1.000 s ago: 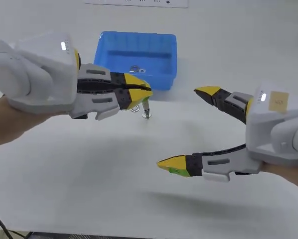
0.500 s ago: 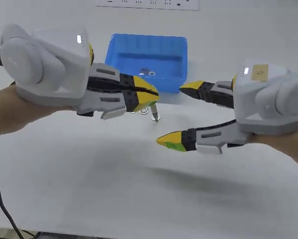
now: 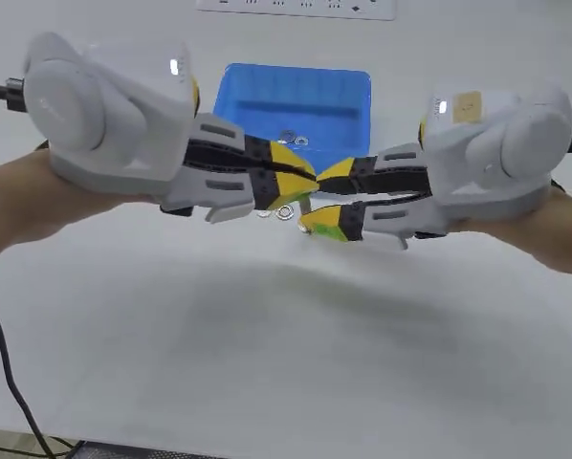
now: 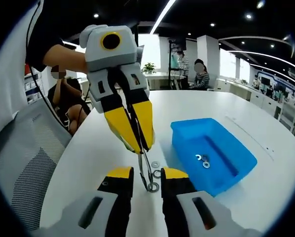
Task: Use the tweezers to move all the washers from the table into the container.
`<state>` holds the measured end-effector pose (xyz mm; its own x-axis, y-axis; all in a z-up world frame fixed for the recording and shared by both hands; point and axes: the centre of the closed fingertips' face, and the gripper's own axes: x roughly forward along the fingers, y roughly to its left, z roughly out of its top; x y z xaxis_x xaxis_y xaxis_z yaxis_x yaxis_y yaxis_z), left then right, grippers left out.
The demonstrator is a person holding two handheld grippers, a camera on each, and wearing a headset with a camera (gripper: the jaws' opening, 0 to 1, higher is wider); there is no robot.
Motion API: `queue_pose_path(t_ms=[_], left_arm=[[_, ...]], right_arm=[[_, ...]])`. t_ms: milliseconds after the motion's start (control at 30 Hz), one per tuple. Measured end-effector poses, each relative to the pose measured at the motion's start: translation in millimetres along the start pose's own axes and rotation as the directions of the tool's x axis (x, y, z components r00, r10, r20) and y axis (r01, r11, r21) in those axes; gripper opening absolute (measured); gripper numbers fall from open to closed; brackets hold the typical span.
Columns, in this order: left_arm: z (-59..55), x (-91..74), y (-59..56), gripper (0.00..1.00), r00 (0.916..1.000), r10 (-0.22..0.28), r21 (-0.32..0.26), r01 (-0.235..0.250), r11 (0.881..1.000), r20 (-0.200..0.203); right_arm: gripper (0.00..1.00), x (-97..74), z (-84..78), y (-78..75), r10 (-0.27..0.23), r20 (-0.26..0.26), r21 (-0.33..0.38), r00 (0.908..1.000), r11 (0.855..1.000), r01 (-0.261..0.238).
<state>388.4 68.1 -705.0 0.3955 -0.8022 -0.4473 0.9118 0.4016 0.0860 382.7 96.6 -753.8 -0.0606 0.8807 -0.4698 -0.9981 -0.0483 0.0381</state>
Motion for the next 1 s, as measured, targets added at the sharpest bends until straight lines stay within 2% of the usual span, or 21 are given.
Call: queue_pose_path(t_ms=[67, 100, 233, 400, 600, 1000], left_arm=[[0.8, 1.5, 0.0, 0.05, 1.0000, -0.003, -0.003, 0.003, 1.000, 0.005], [1.1, 2.1, -0.3, 0.05, 1.0000, -0.005, -0.001, 0.005, 1.000, 0.006], [2.7, 5.1, -1.9, 0.05, 0.9999, -0.008, 0.008, 0.008, 1.000, 0.008], [3.9, 7.8, -3.7, 0.05, 0.9999, -0.015, 0.016, 0.015, 1.000, 0.007], [3.9, 8.6, -5.3, 0.05, 0.9997, -0.022, 0.024, 0.022, 0.999, 0.005], [3.7, 9.0, -6.5, 0.05, 0.9995, -0.032, 0.047, 0.033, 0.998, -0.006]], right_arm=[[0.21, 2.1, -4.1, 2.5, 0.018, -0.024, -0.018, 0.9996, 1.000, -0.018], [0.17, 2.6, -4.0, 3.4, 0.023, -0.028, -0.061, 0.9993, 0.998, -0.024], [0.16, 4.4, -3.0, 3.0, 0.032, -0.024, -0.046, 0.9992, 0.998, -0.034], [0.15, 8.2, -8.1, 4.3, 0.060, -0.059, -0.081, 0.9965, 0.995, -0.065], [0.13, 8.6, -9.5, 3.7, 0.072, -0.072, -0.110, 0.9948, 0.991, -0.079], [0.10, 7.5, -10.2, 4.1, 0.119, -0.046, -0.117, 0.9919, 0.985, -0.123]])
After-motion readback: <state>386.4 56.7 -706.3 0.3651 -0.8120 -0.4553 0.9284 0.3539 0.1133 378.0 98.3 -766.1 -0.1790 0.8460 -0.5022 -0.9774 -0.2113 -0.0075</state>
